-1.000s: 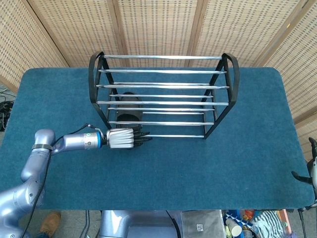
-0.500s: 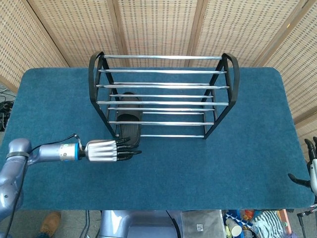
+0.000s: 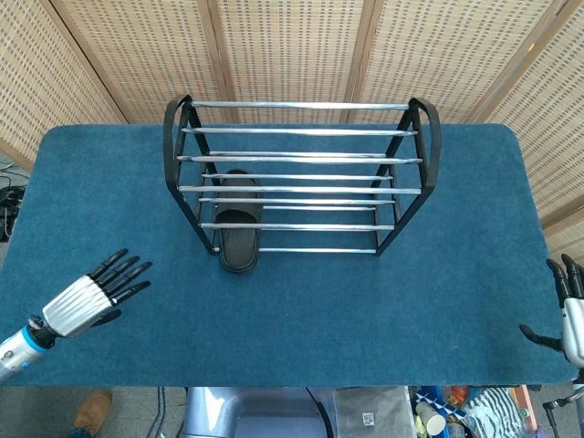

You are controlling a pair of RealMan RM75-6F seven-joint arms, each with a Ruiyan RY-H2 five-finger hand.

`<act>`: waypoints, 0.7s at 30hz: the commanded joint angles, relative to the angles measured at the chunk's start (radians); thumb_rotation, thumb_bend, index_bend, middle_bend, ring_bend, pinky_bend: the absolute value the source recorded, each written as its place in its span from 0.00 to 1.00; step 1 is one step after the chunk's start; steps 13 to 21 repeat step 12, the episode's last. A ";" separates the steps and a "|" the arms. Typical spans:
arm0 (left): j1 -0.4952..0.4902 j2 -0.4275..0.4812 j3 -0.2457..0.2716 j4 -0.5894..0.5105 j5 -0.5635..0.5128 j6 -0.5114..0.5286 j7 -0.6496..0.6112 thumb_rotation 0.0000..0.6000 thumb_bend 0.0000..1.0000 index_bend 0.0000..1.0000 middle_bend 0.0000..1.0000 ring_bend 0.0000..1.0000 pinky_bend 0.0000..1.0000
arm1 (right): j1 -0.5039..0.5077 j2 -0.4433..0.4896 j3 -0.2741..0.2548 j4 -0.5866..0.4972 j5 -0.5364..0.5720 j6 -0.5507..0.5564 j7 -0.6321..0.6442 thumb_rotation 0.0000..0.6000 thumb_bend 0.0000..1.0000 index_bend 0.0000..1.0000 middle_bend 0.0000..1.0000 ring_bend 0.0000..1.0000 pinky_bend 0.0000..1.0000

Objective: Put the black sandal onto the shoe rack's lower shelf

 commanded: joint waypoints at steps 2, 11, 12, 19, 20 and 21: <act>0.139 0.205 -0.114 -0.511 -0.253 -0.125 0.112 1.00 0.07 0.00 0.00 0.00 0.00 | -0.003 0.010 -0.005 -0.007 -0.016 0.003 0.018 1.00 0.00 0.00 0.00 0.00 0.00; 0.175 0.457 -0.187 -1.188 -0.539 -0.246 0.401 1.00 0.07 0.00 0.00 0.00 0.00 | -0.005 0.013 -0.008 -0.013 -0.032 0.013 0.011 1.00 0.00 0.00 0.00 0.00 0.00; 0.178 0.461 -0.197 -1.213 -0.561 -0.246 0.429 1.00 0.07 0.00 0.00 0.00 0.00 | -0.005 0.012 -0.008 -0.012 -0.030 0.014 0.009 1.00 0.00 0.00 0.00 0.00 0.00; 0.178 0.461 -0.197 -1.213 -0.561 -0.246 0.429 1.00 0.07 0.00 0.00 0.00 0.00 | -0.005 0.012 -0.008 -0.012 -0.030 0.014 0.009 1.00 0.00 0.00 0.00 0.00 0.00; 0.178 0.461 -0.197 -1.213 -0.561 -0.246 0.429 1.00 0.07 0.00 0.00 0.00 0.00 | -0.005 0.012 -0.008 -0.012 -0.030 0.014 0.009 1.00 0.00 0.00 0.00 0.00 0.00; 0.178 0.461 -0.197 -1.213 -0.561 -0.246 0.429 1.00 0.07 0.00 0.00 0.00 0.00 | -0.005 0.012 -0.008 -0.012 -0.030 0.014 0.009 1.00 0.00 0.00 0.00 0.00 0.00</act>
